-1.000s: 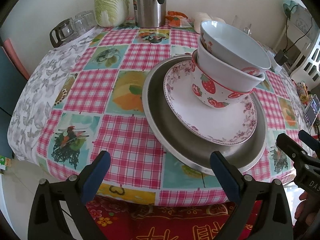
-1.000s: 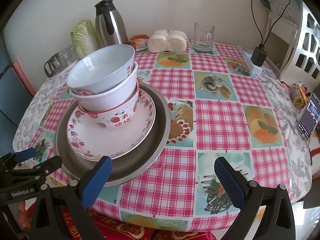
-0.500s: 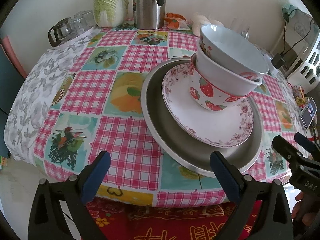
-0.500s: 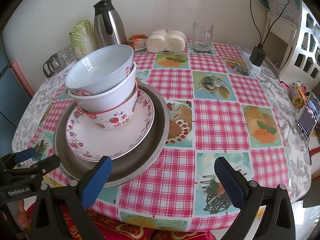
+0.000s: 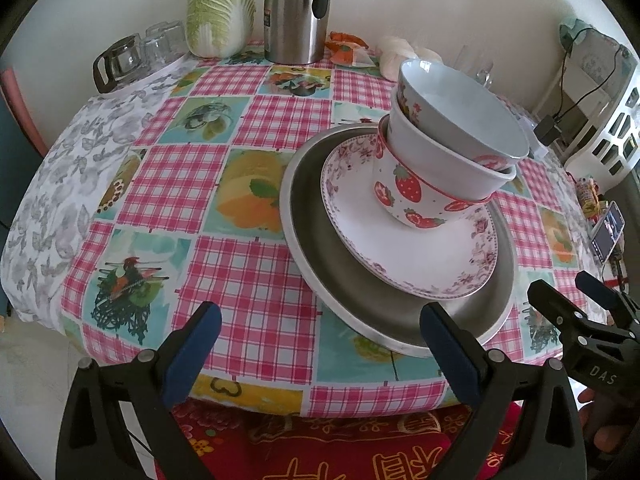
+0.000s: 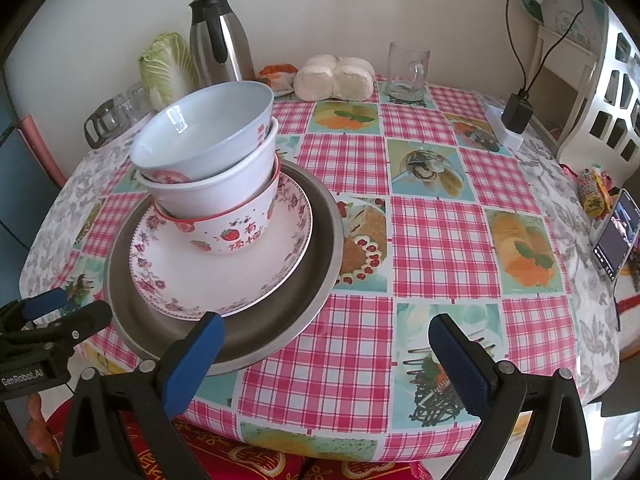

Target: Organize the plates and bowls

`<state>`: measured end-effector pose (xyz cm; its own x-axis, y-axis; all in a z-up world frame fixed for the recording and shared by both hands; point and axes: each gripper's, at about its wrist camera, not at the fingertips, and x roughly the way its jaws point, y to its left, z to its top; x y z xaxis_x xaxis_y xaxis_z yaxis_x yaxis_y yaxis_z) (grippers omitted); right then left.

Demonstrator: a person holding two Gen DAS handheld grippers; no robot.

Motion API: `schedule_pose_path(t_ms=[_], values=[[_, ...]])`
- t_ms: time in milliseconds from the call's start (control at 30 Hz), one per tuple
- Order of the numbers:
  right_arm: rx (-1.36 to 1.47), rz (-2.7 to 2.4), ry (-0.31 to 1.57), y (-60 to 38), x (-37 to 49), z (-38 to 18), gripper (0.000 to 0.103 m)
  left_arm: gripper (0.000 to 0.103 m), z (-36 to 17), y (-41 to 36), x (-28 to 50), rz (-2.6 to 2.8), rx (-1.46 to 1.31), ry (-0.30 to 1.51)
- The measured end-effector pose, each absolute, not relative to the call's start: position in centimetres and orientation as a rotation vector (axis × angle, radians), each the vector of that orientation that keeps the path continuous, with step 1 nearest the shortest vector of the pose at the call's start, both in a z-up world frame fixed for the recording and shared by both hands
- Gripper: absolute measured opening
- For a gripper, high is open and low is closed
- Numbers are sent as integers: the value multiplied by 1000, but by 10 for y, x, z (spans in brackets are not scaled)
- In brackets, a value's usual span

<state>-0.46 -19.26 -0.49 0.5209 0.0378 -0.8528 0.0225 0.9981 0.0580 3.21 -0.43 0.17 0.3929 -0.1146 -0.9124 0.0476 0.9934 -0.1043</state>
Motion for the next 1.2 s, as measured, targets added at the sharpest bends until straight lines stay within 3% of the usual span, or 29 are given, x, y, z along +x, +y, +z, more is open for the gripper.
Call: schedule_pose_path(t_ms=[1200], values=[[67, 11, 1023, -193, -4, -5, 103, 100, 5, -4, 31, -109, -66, 1140]])
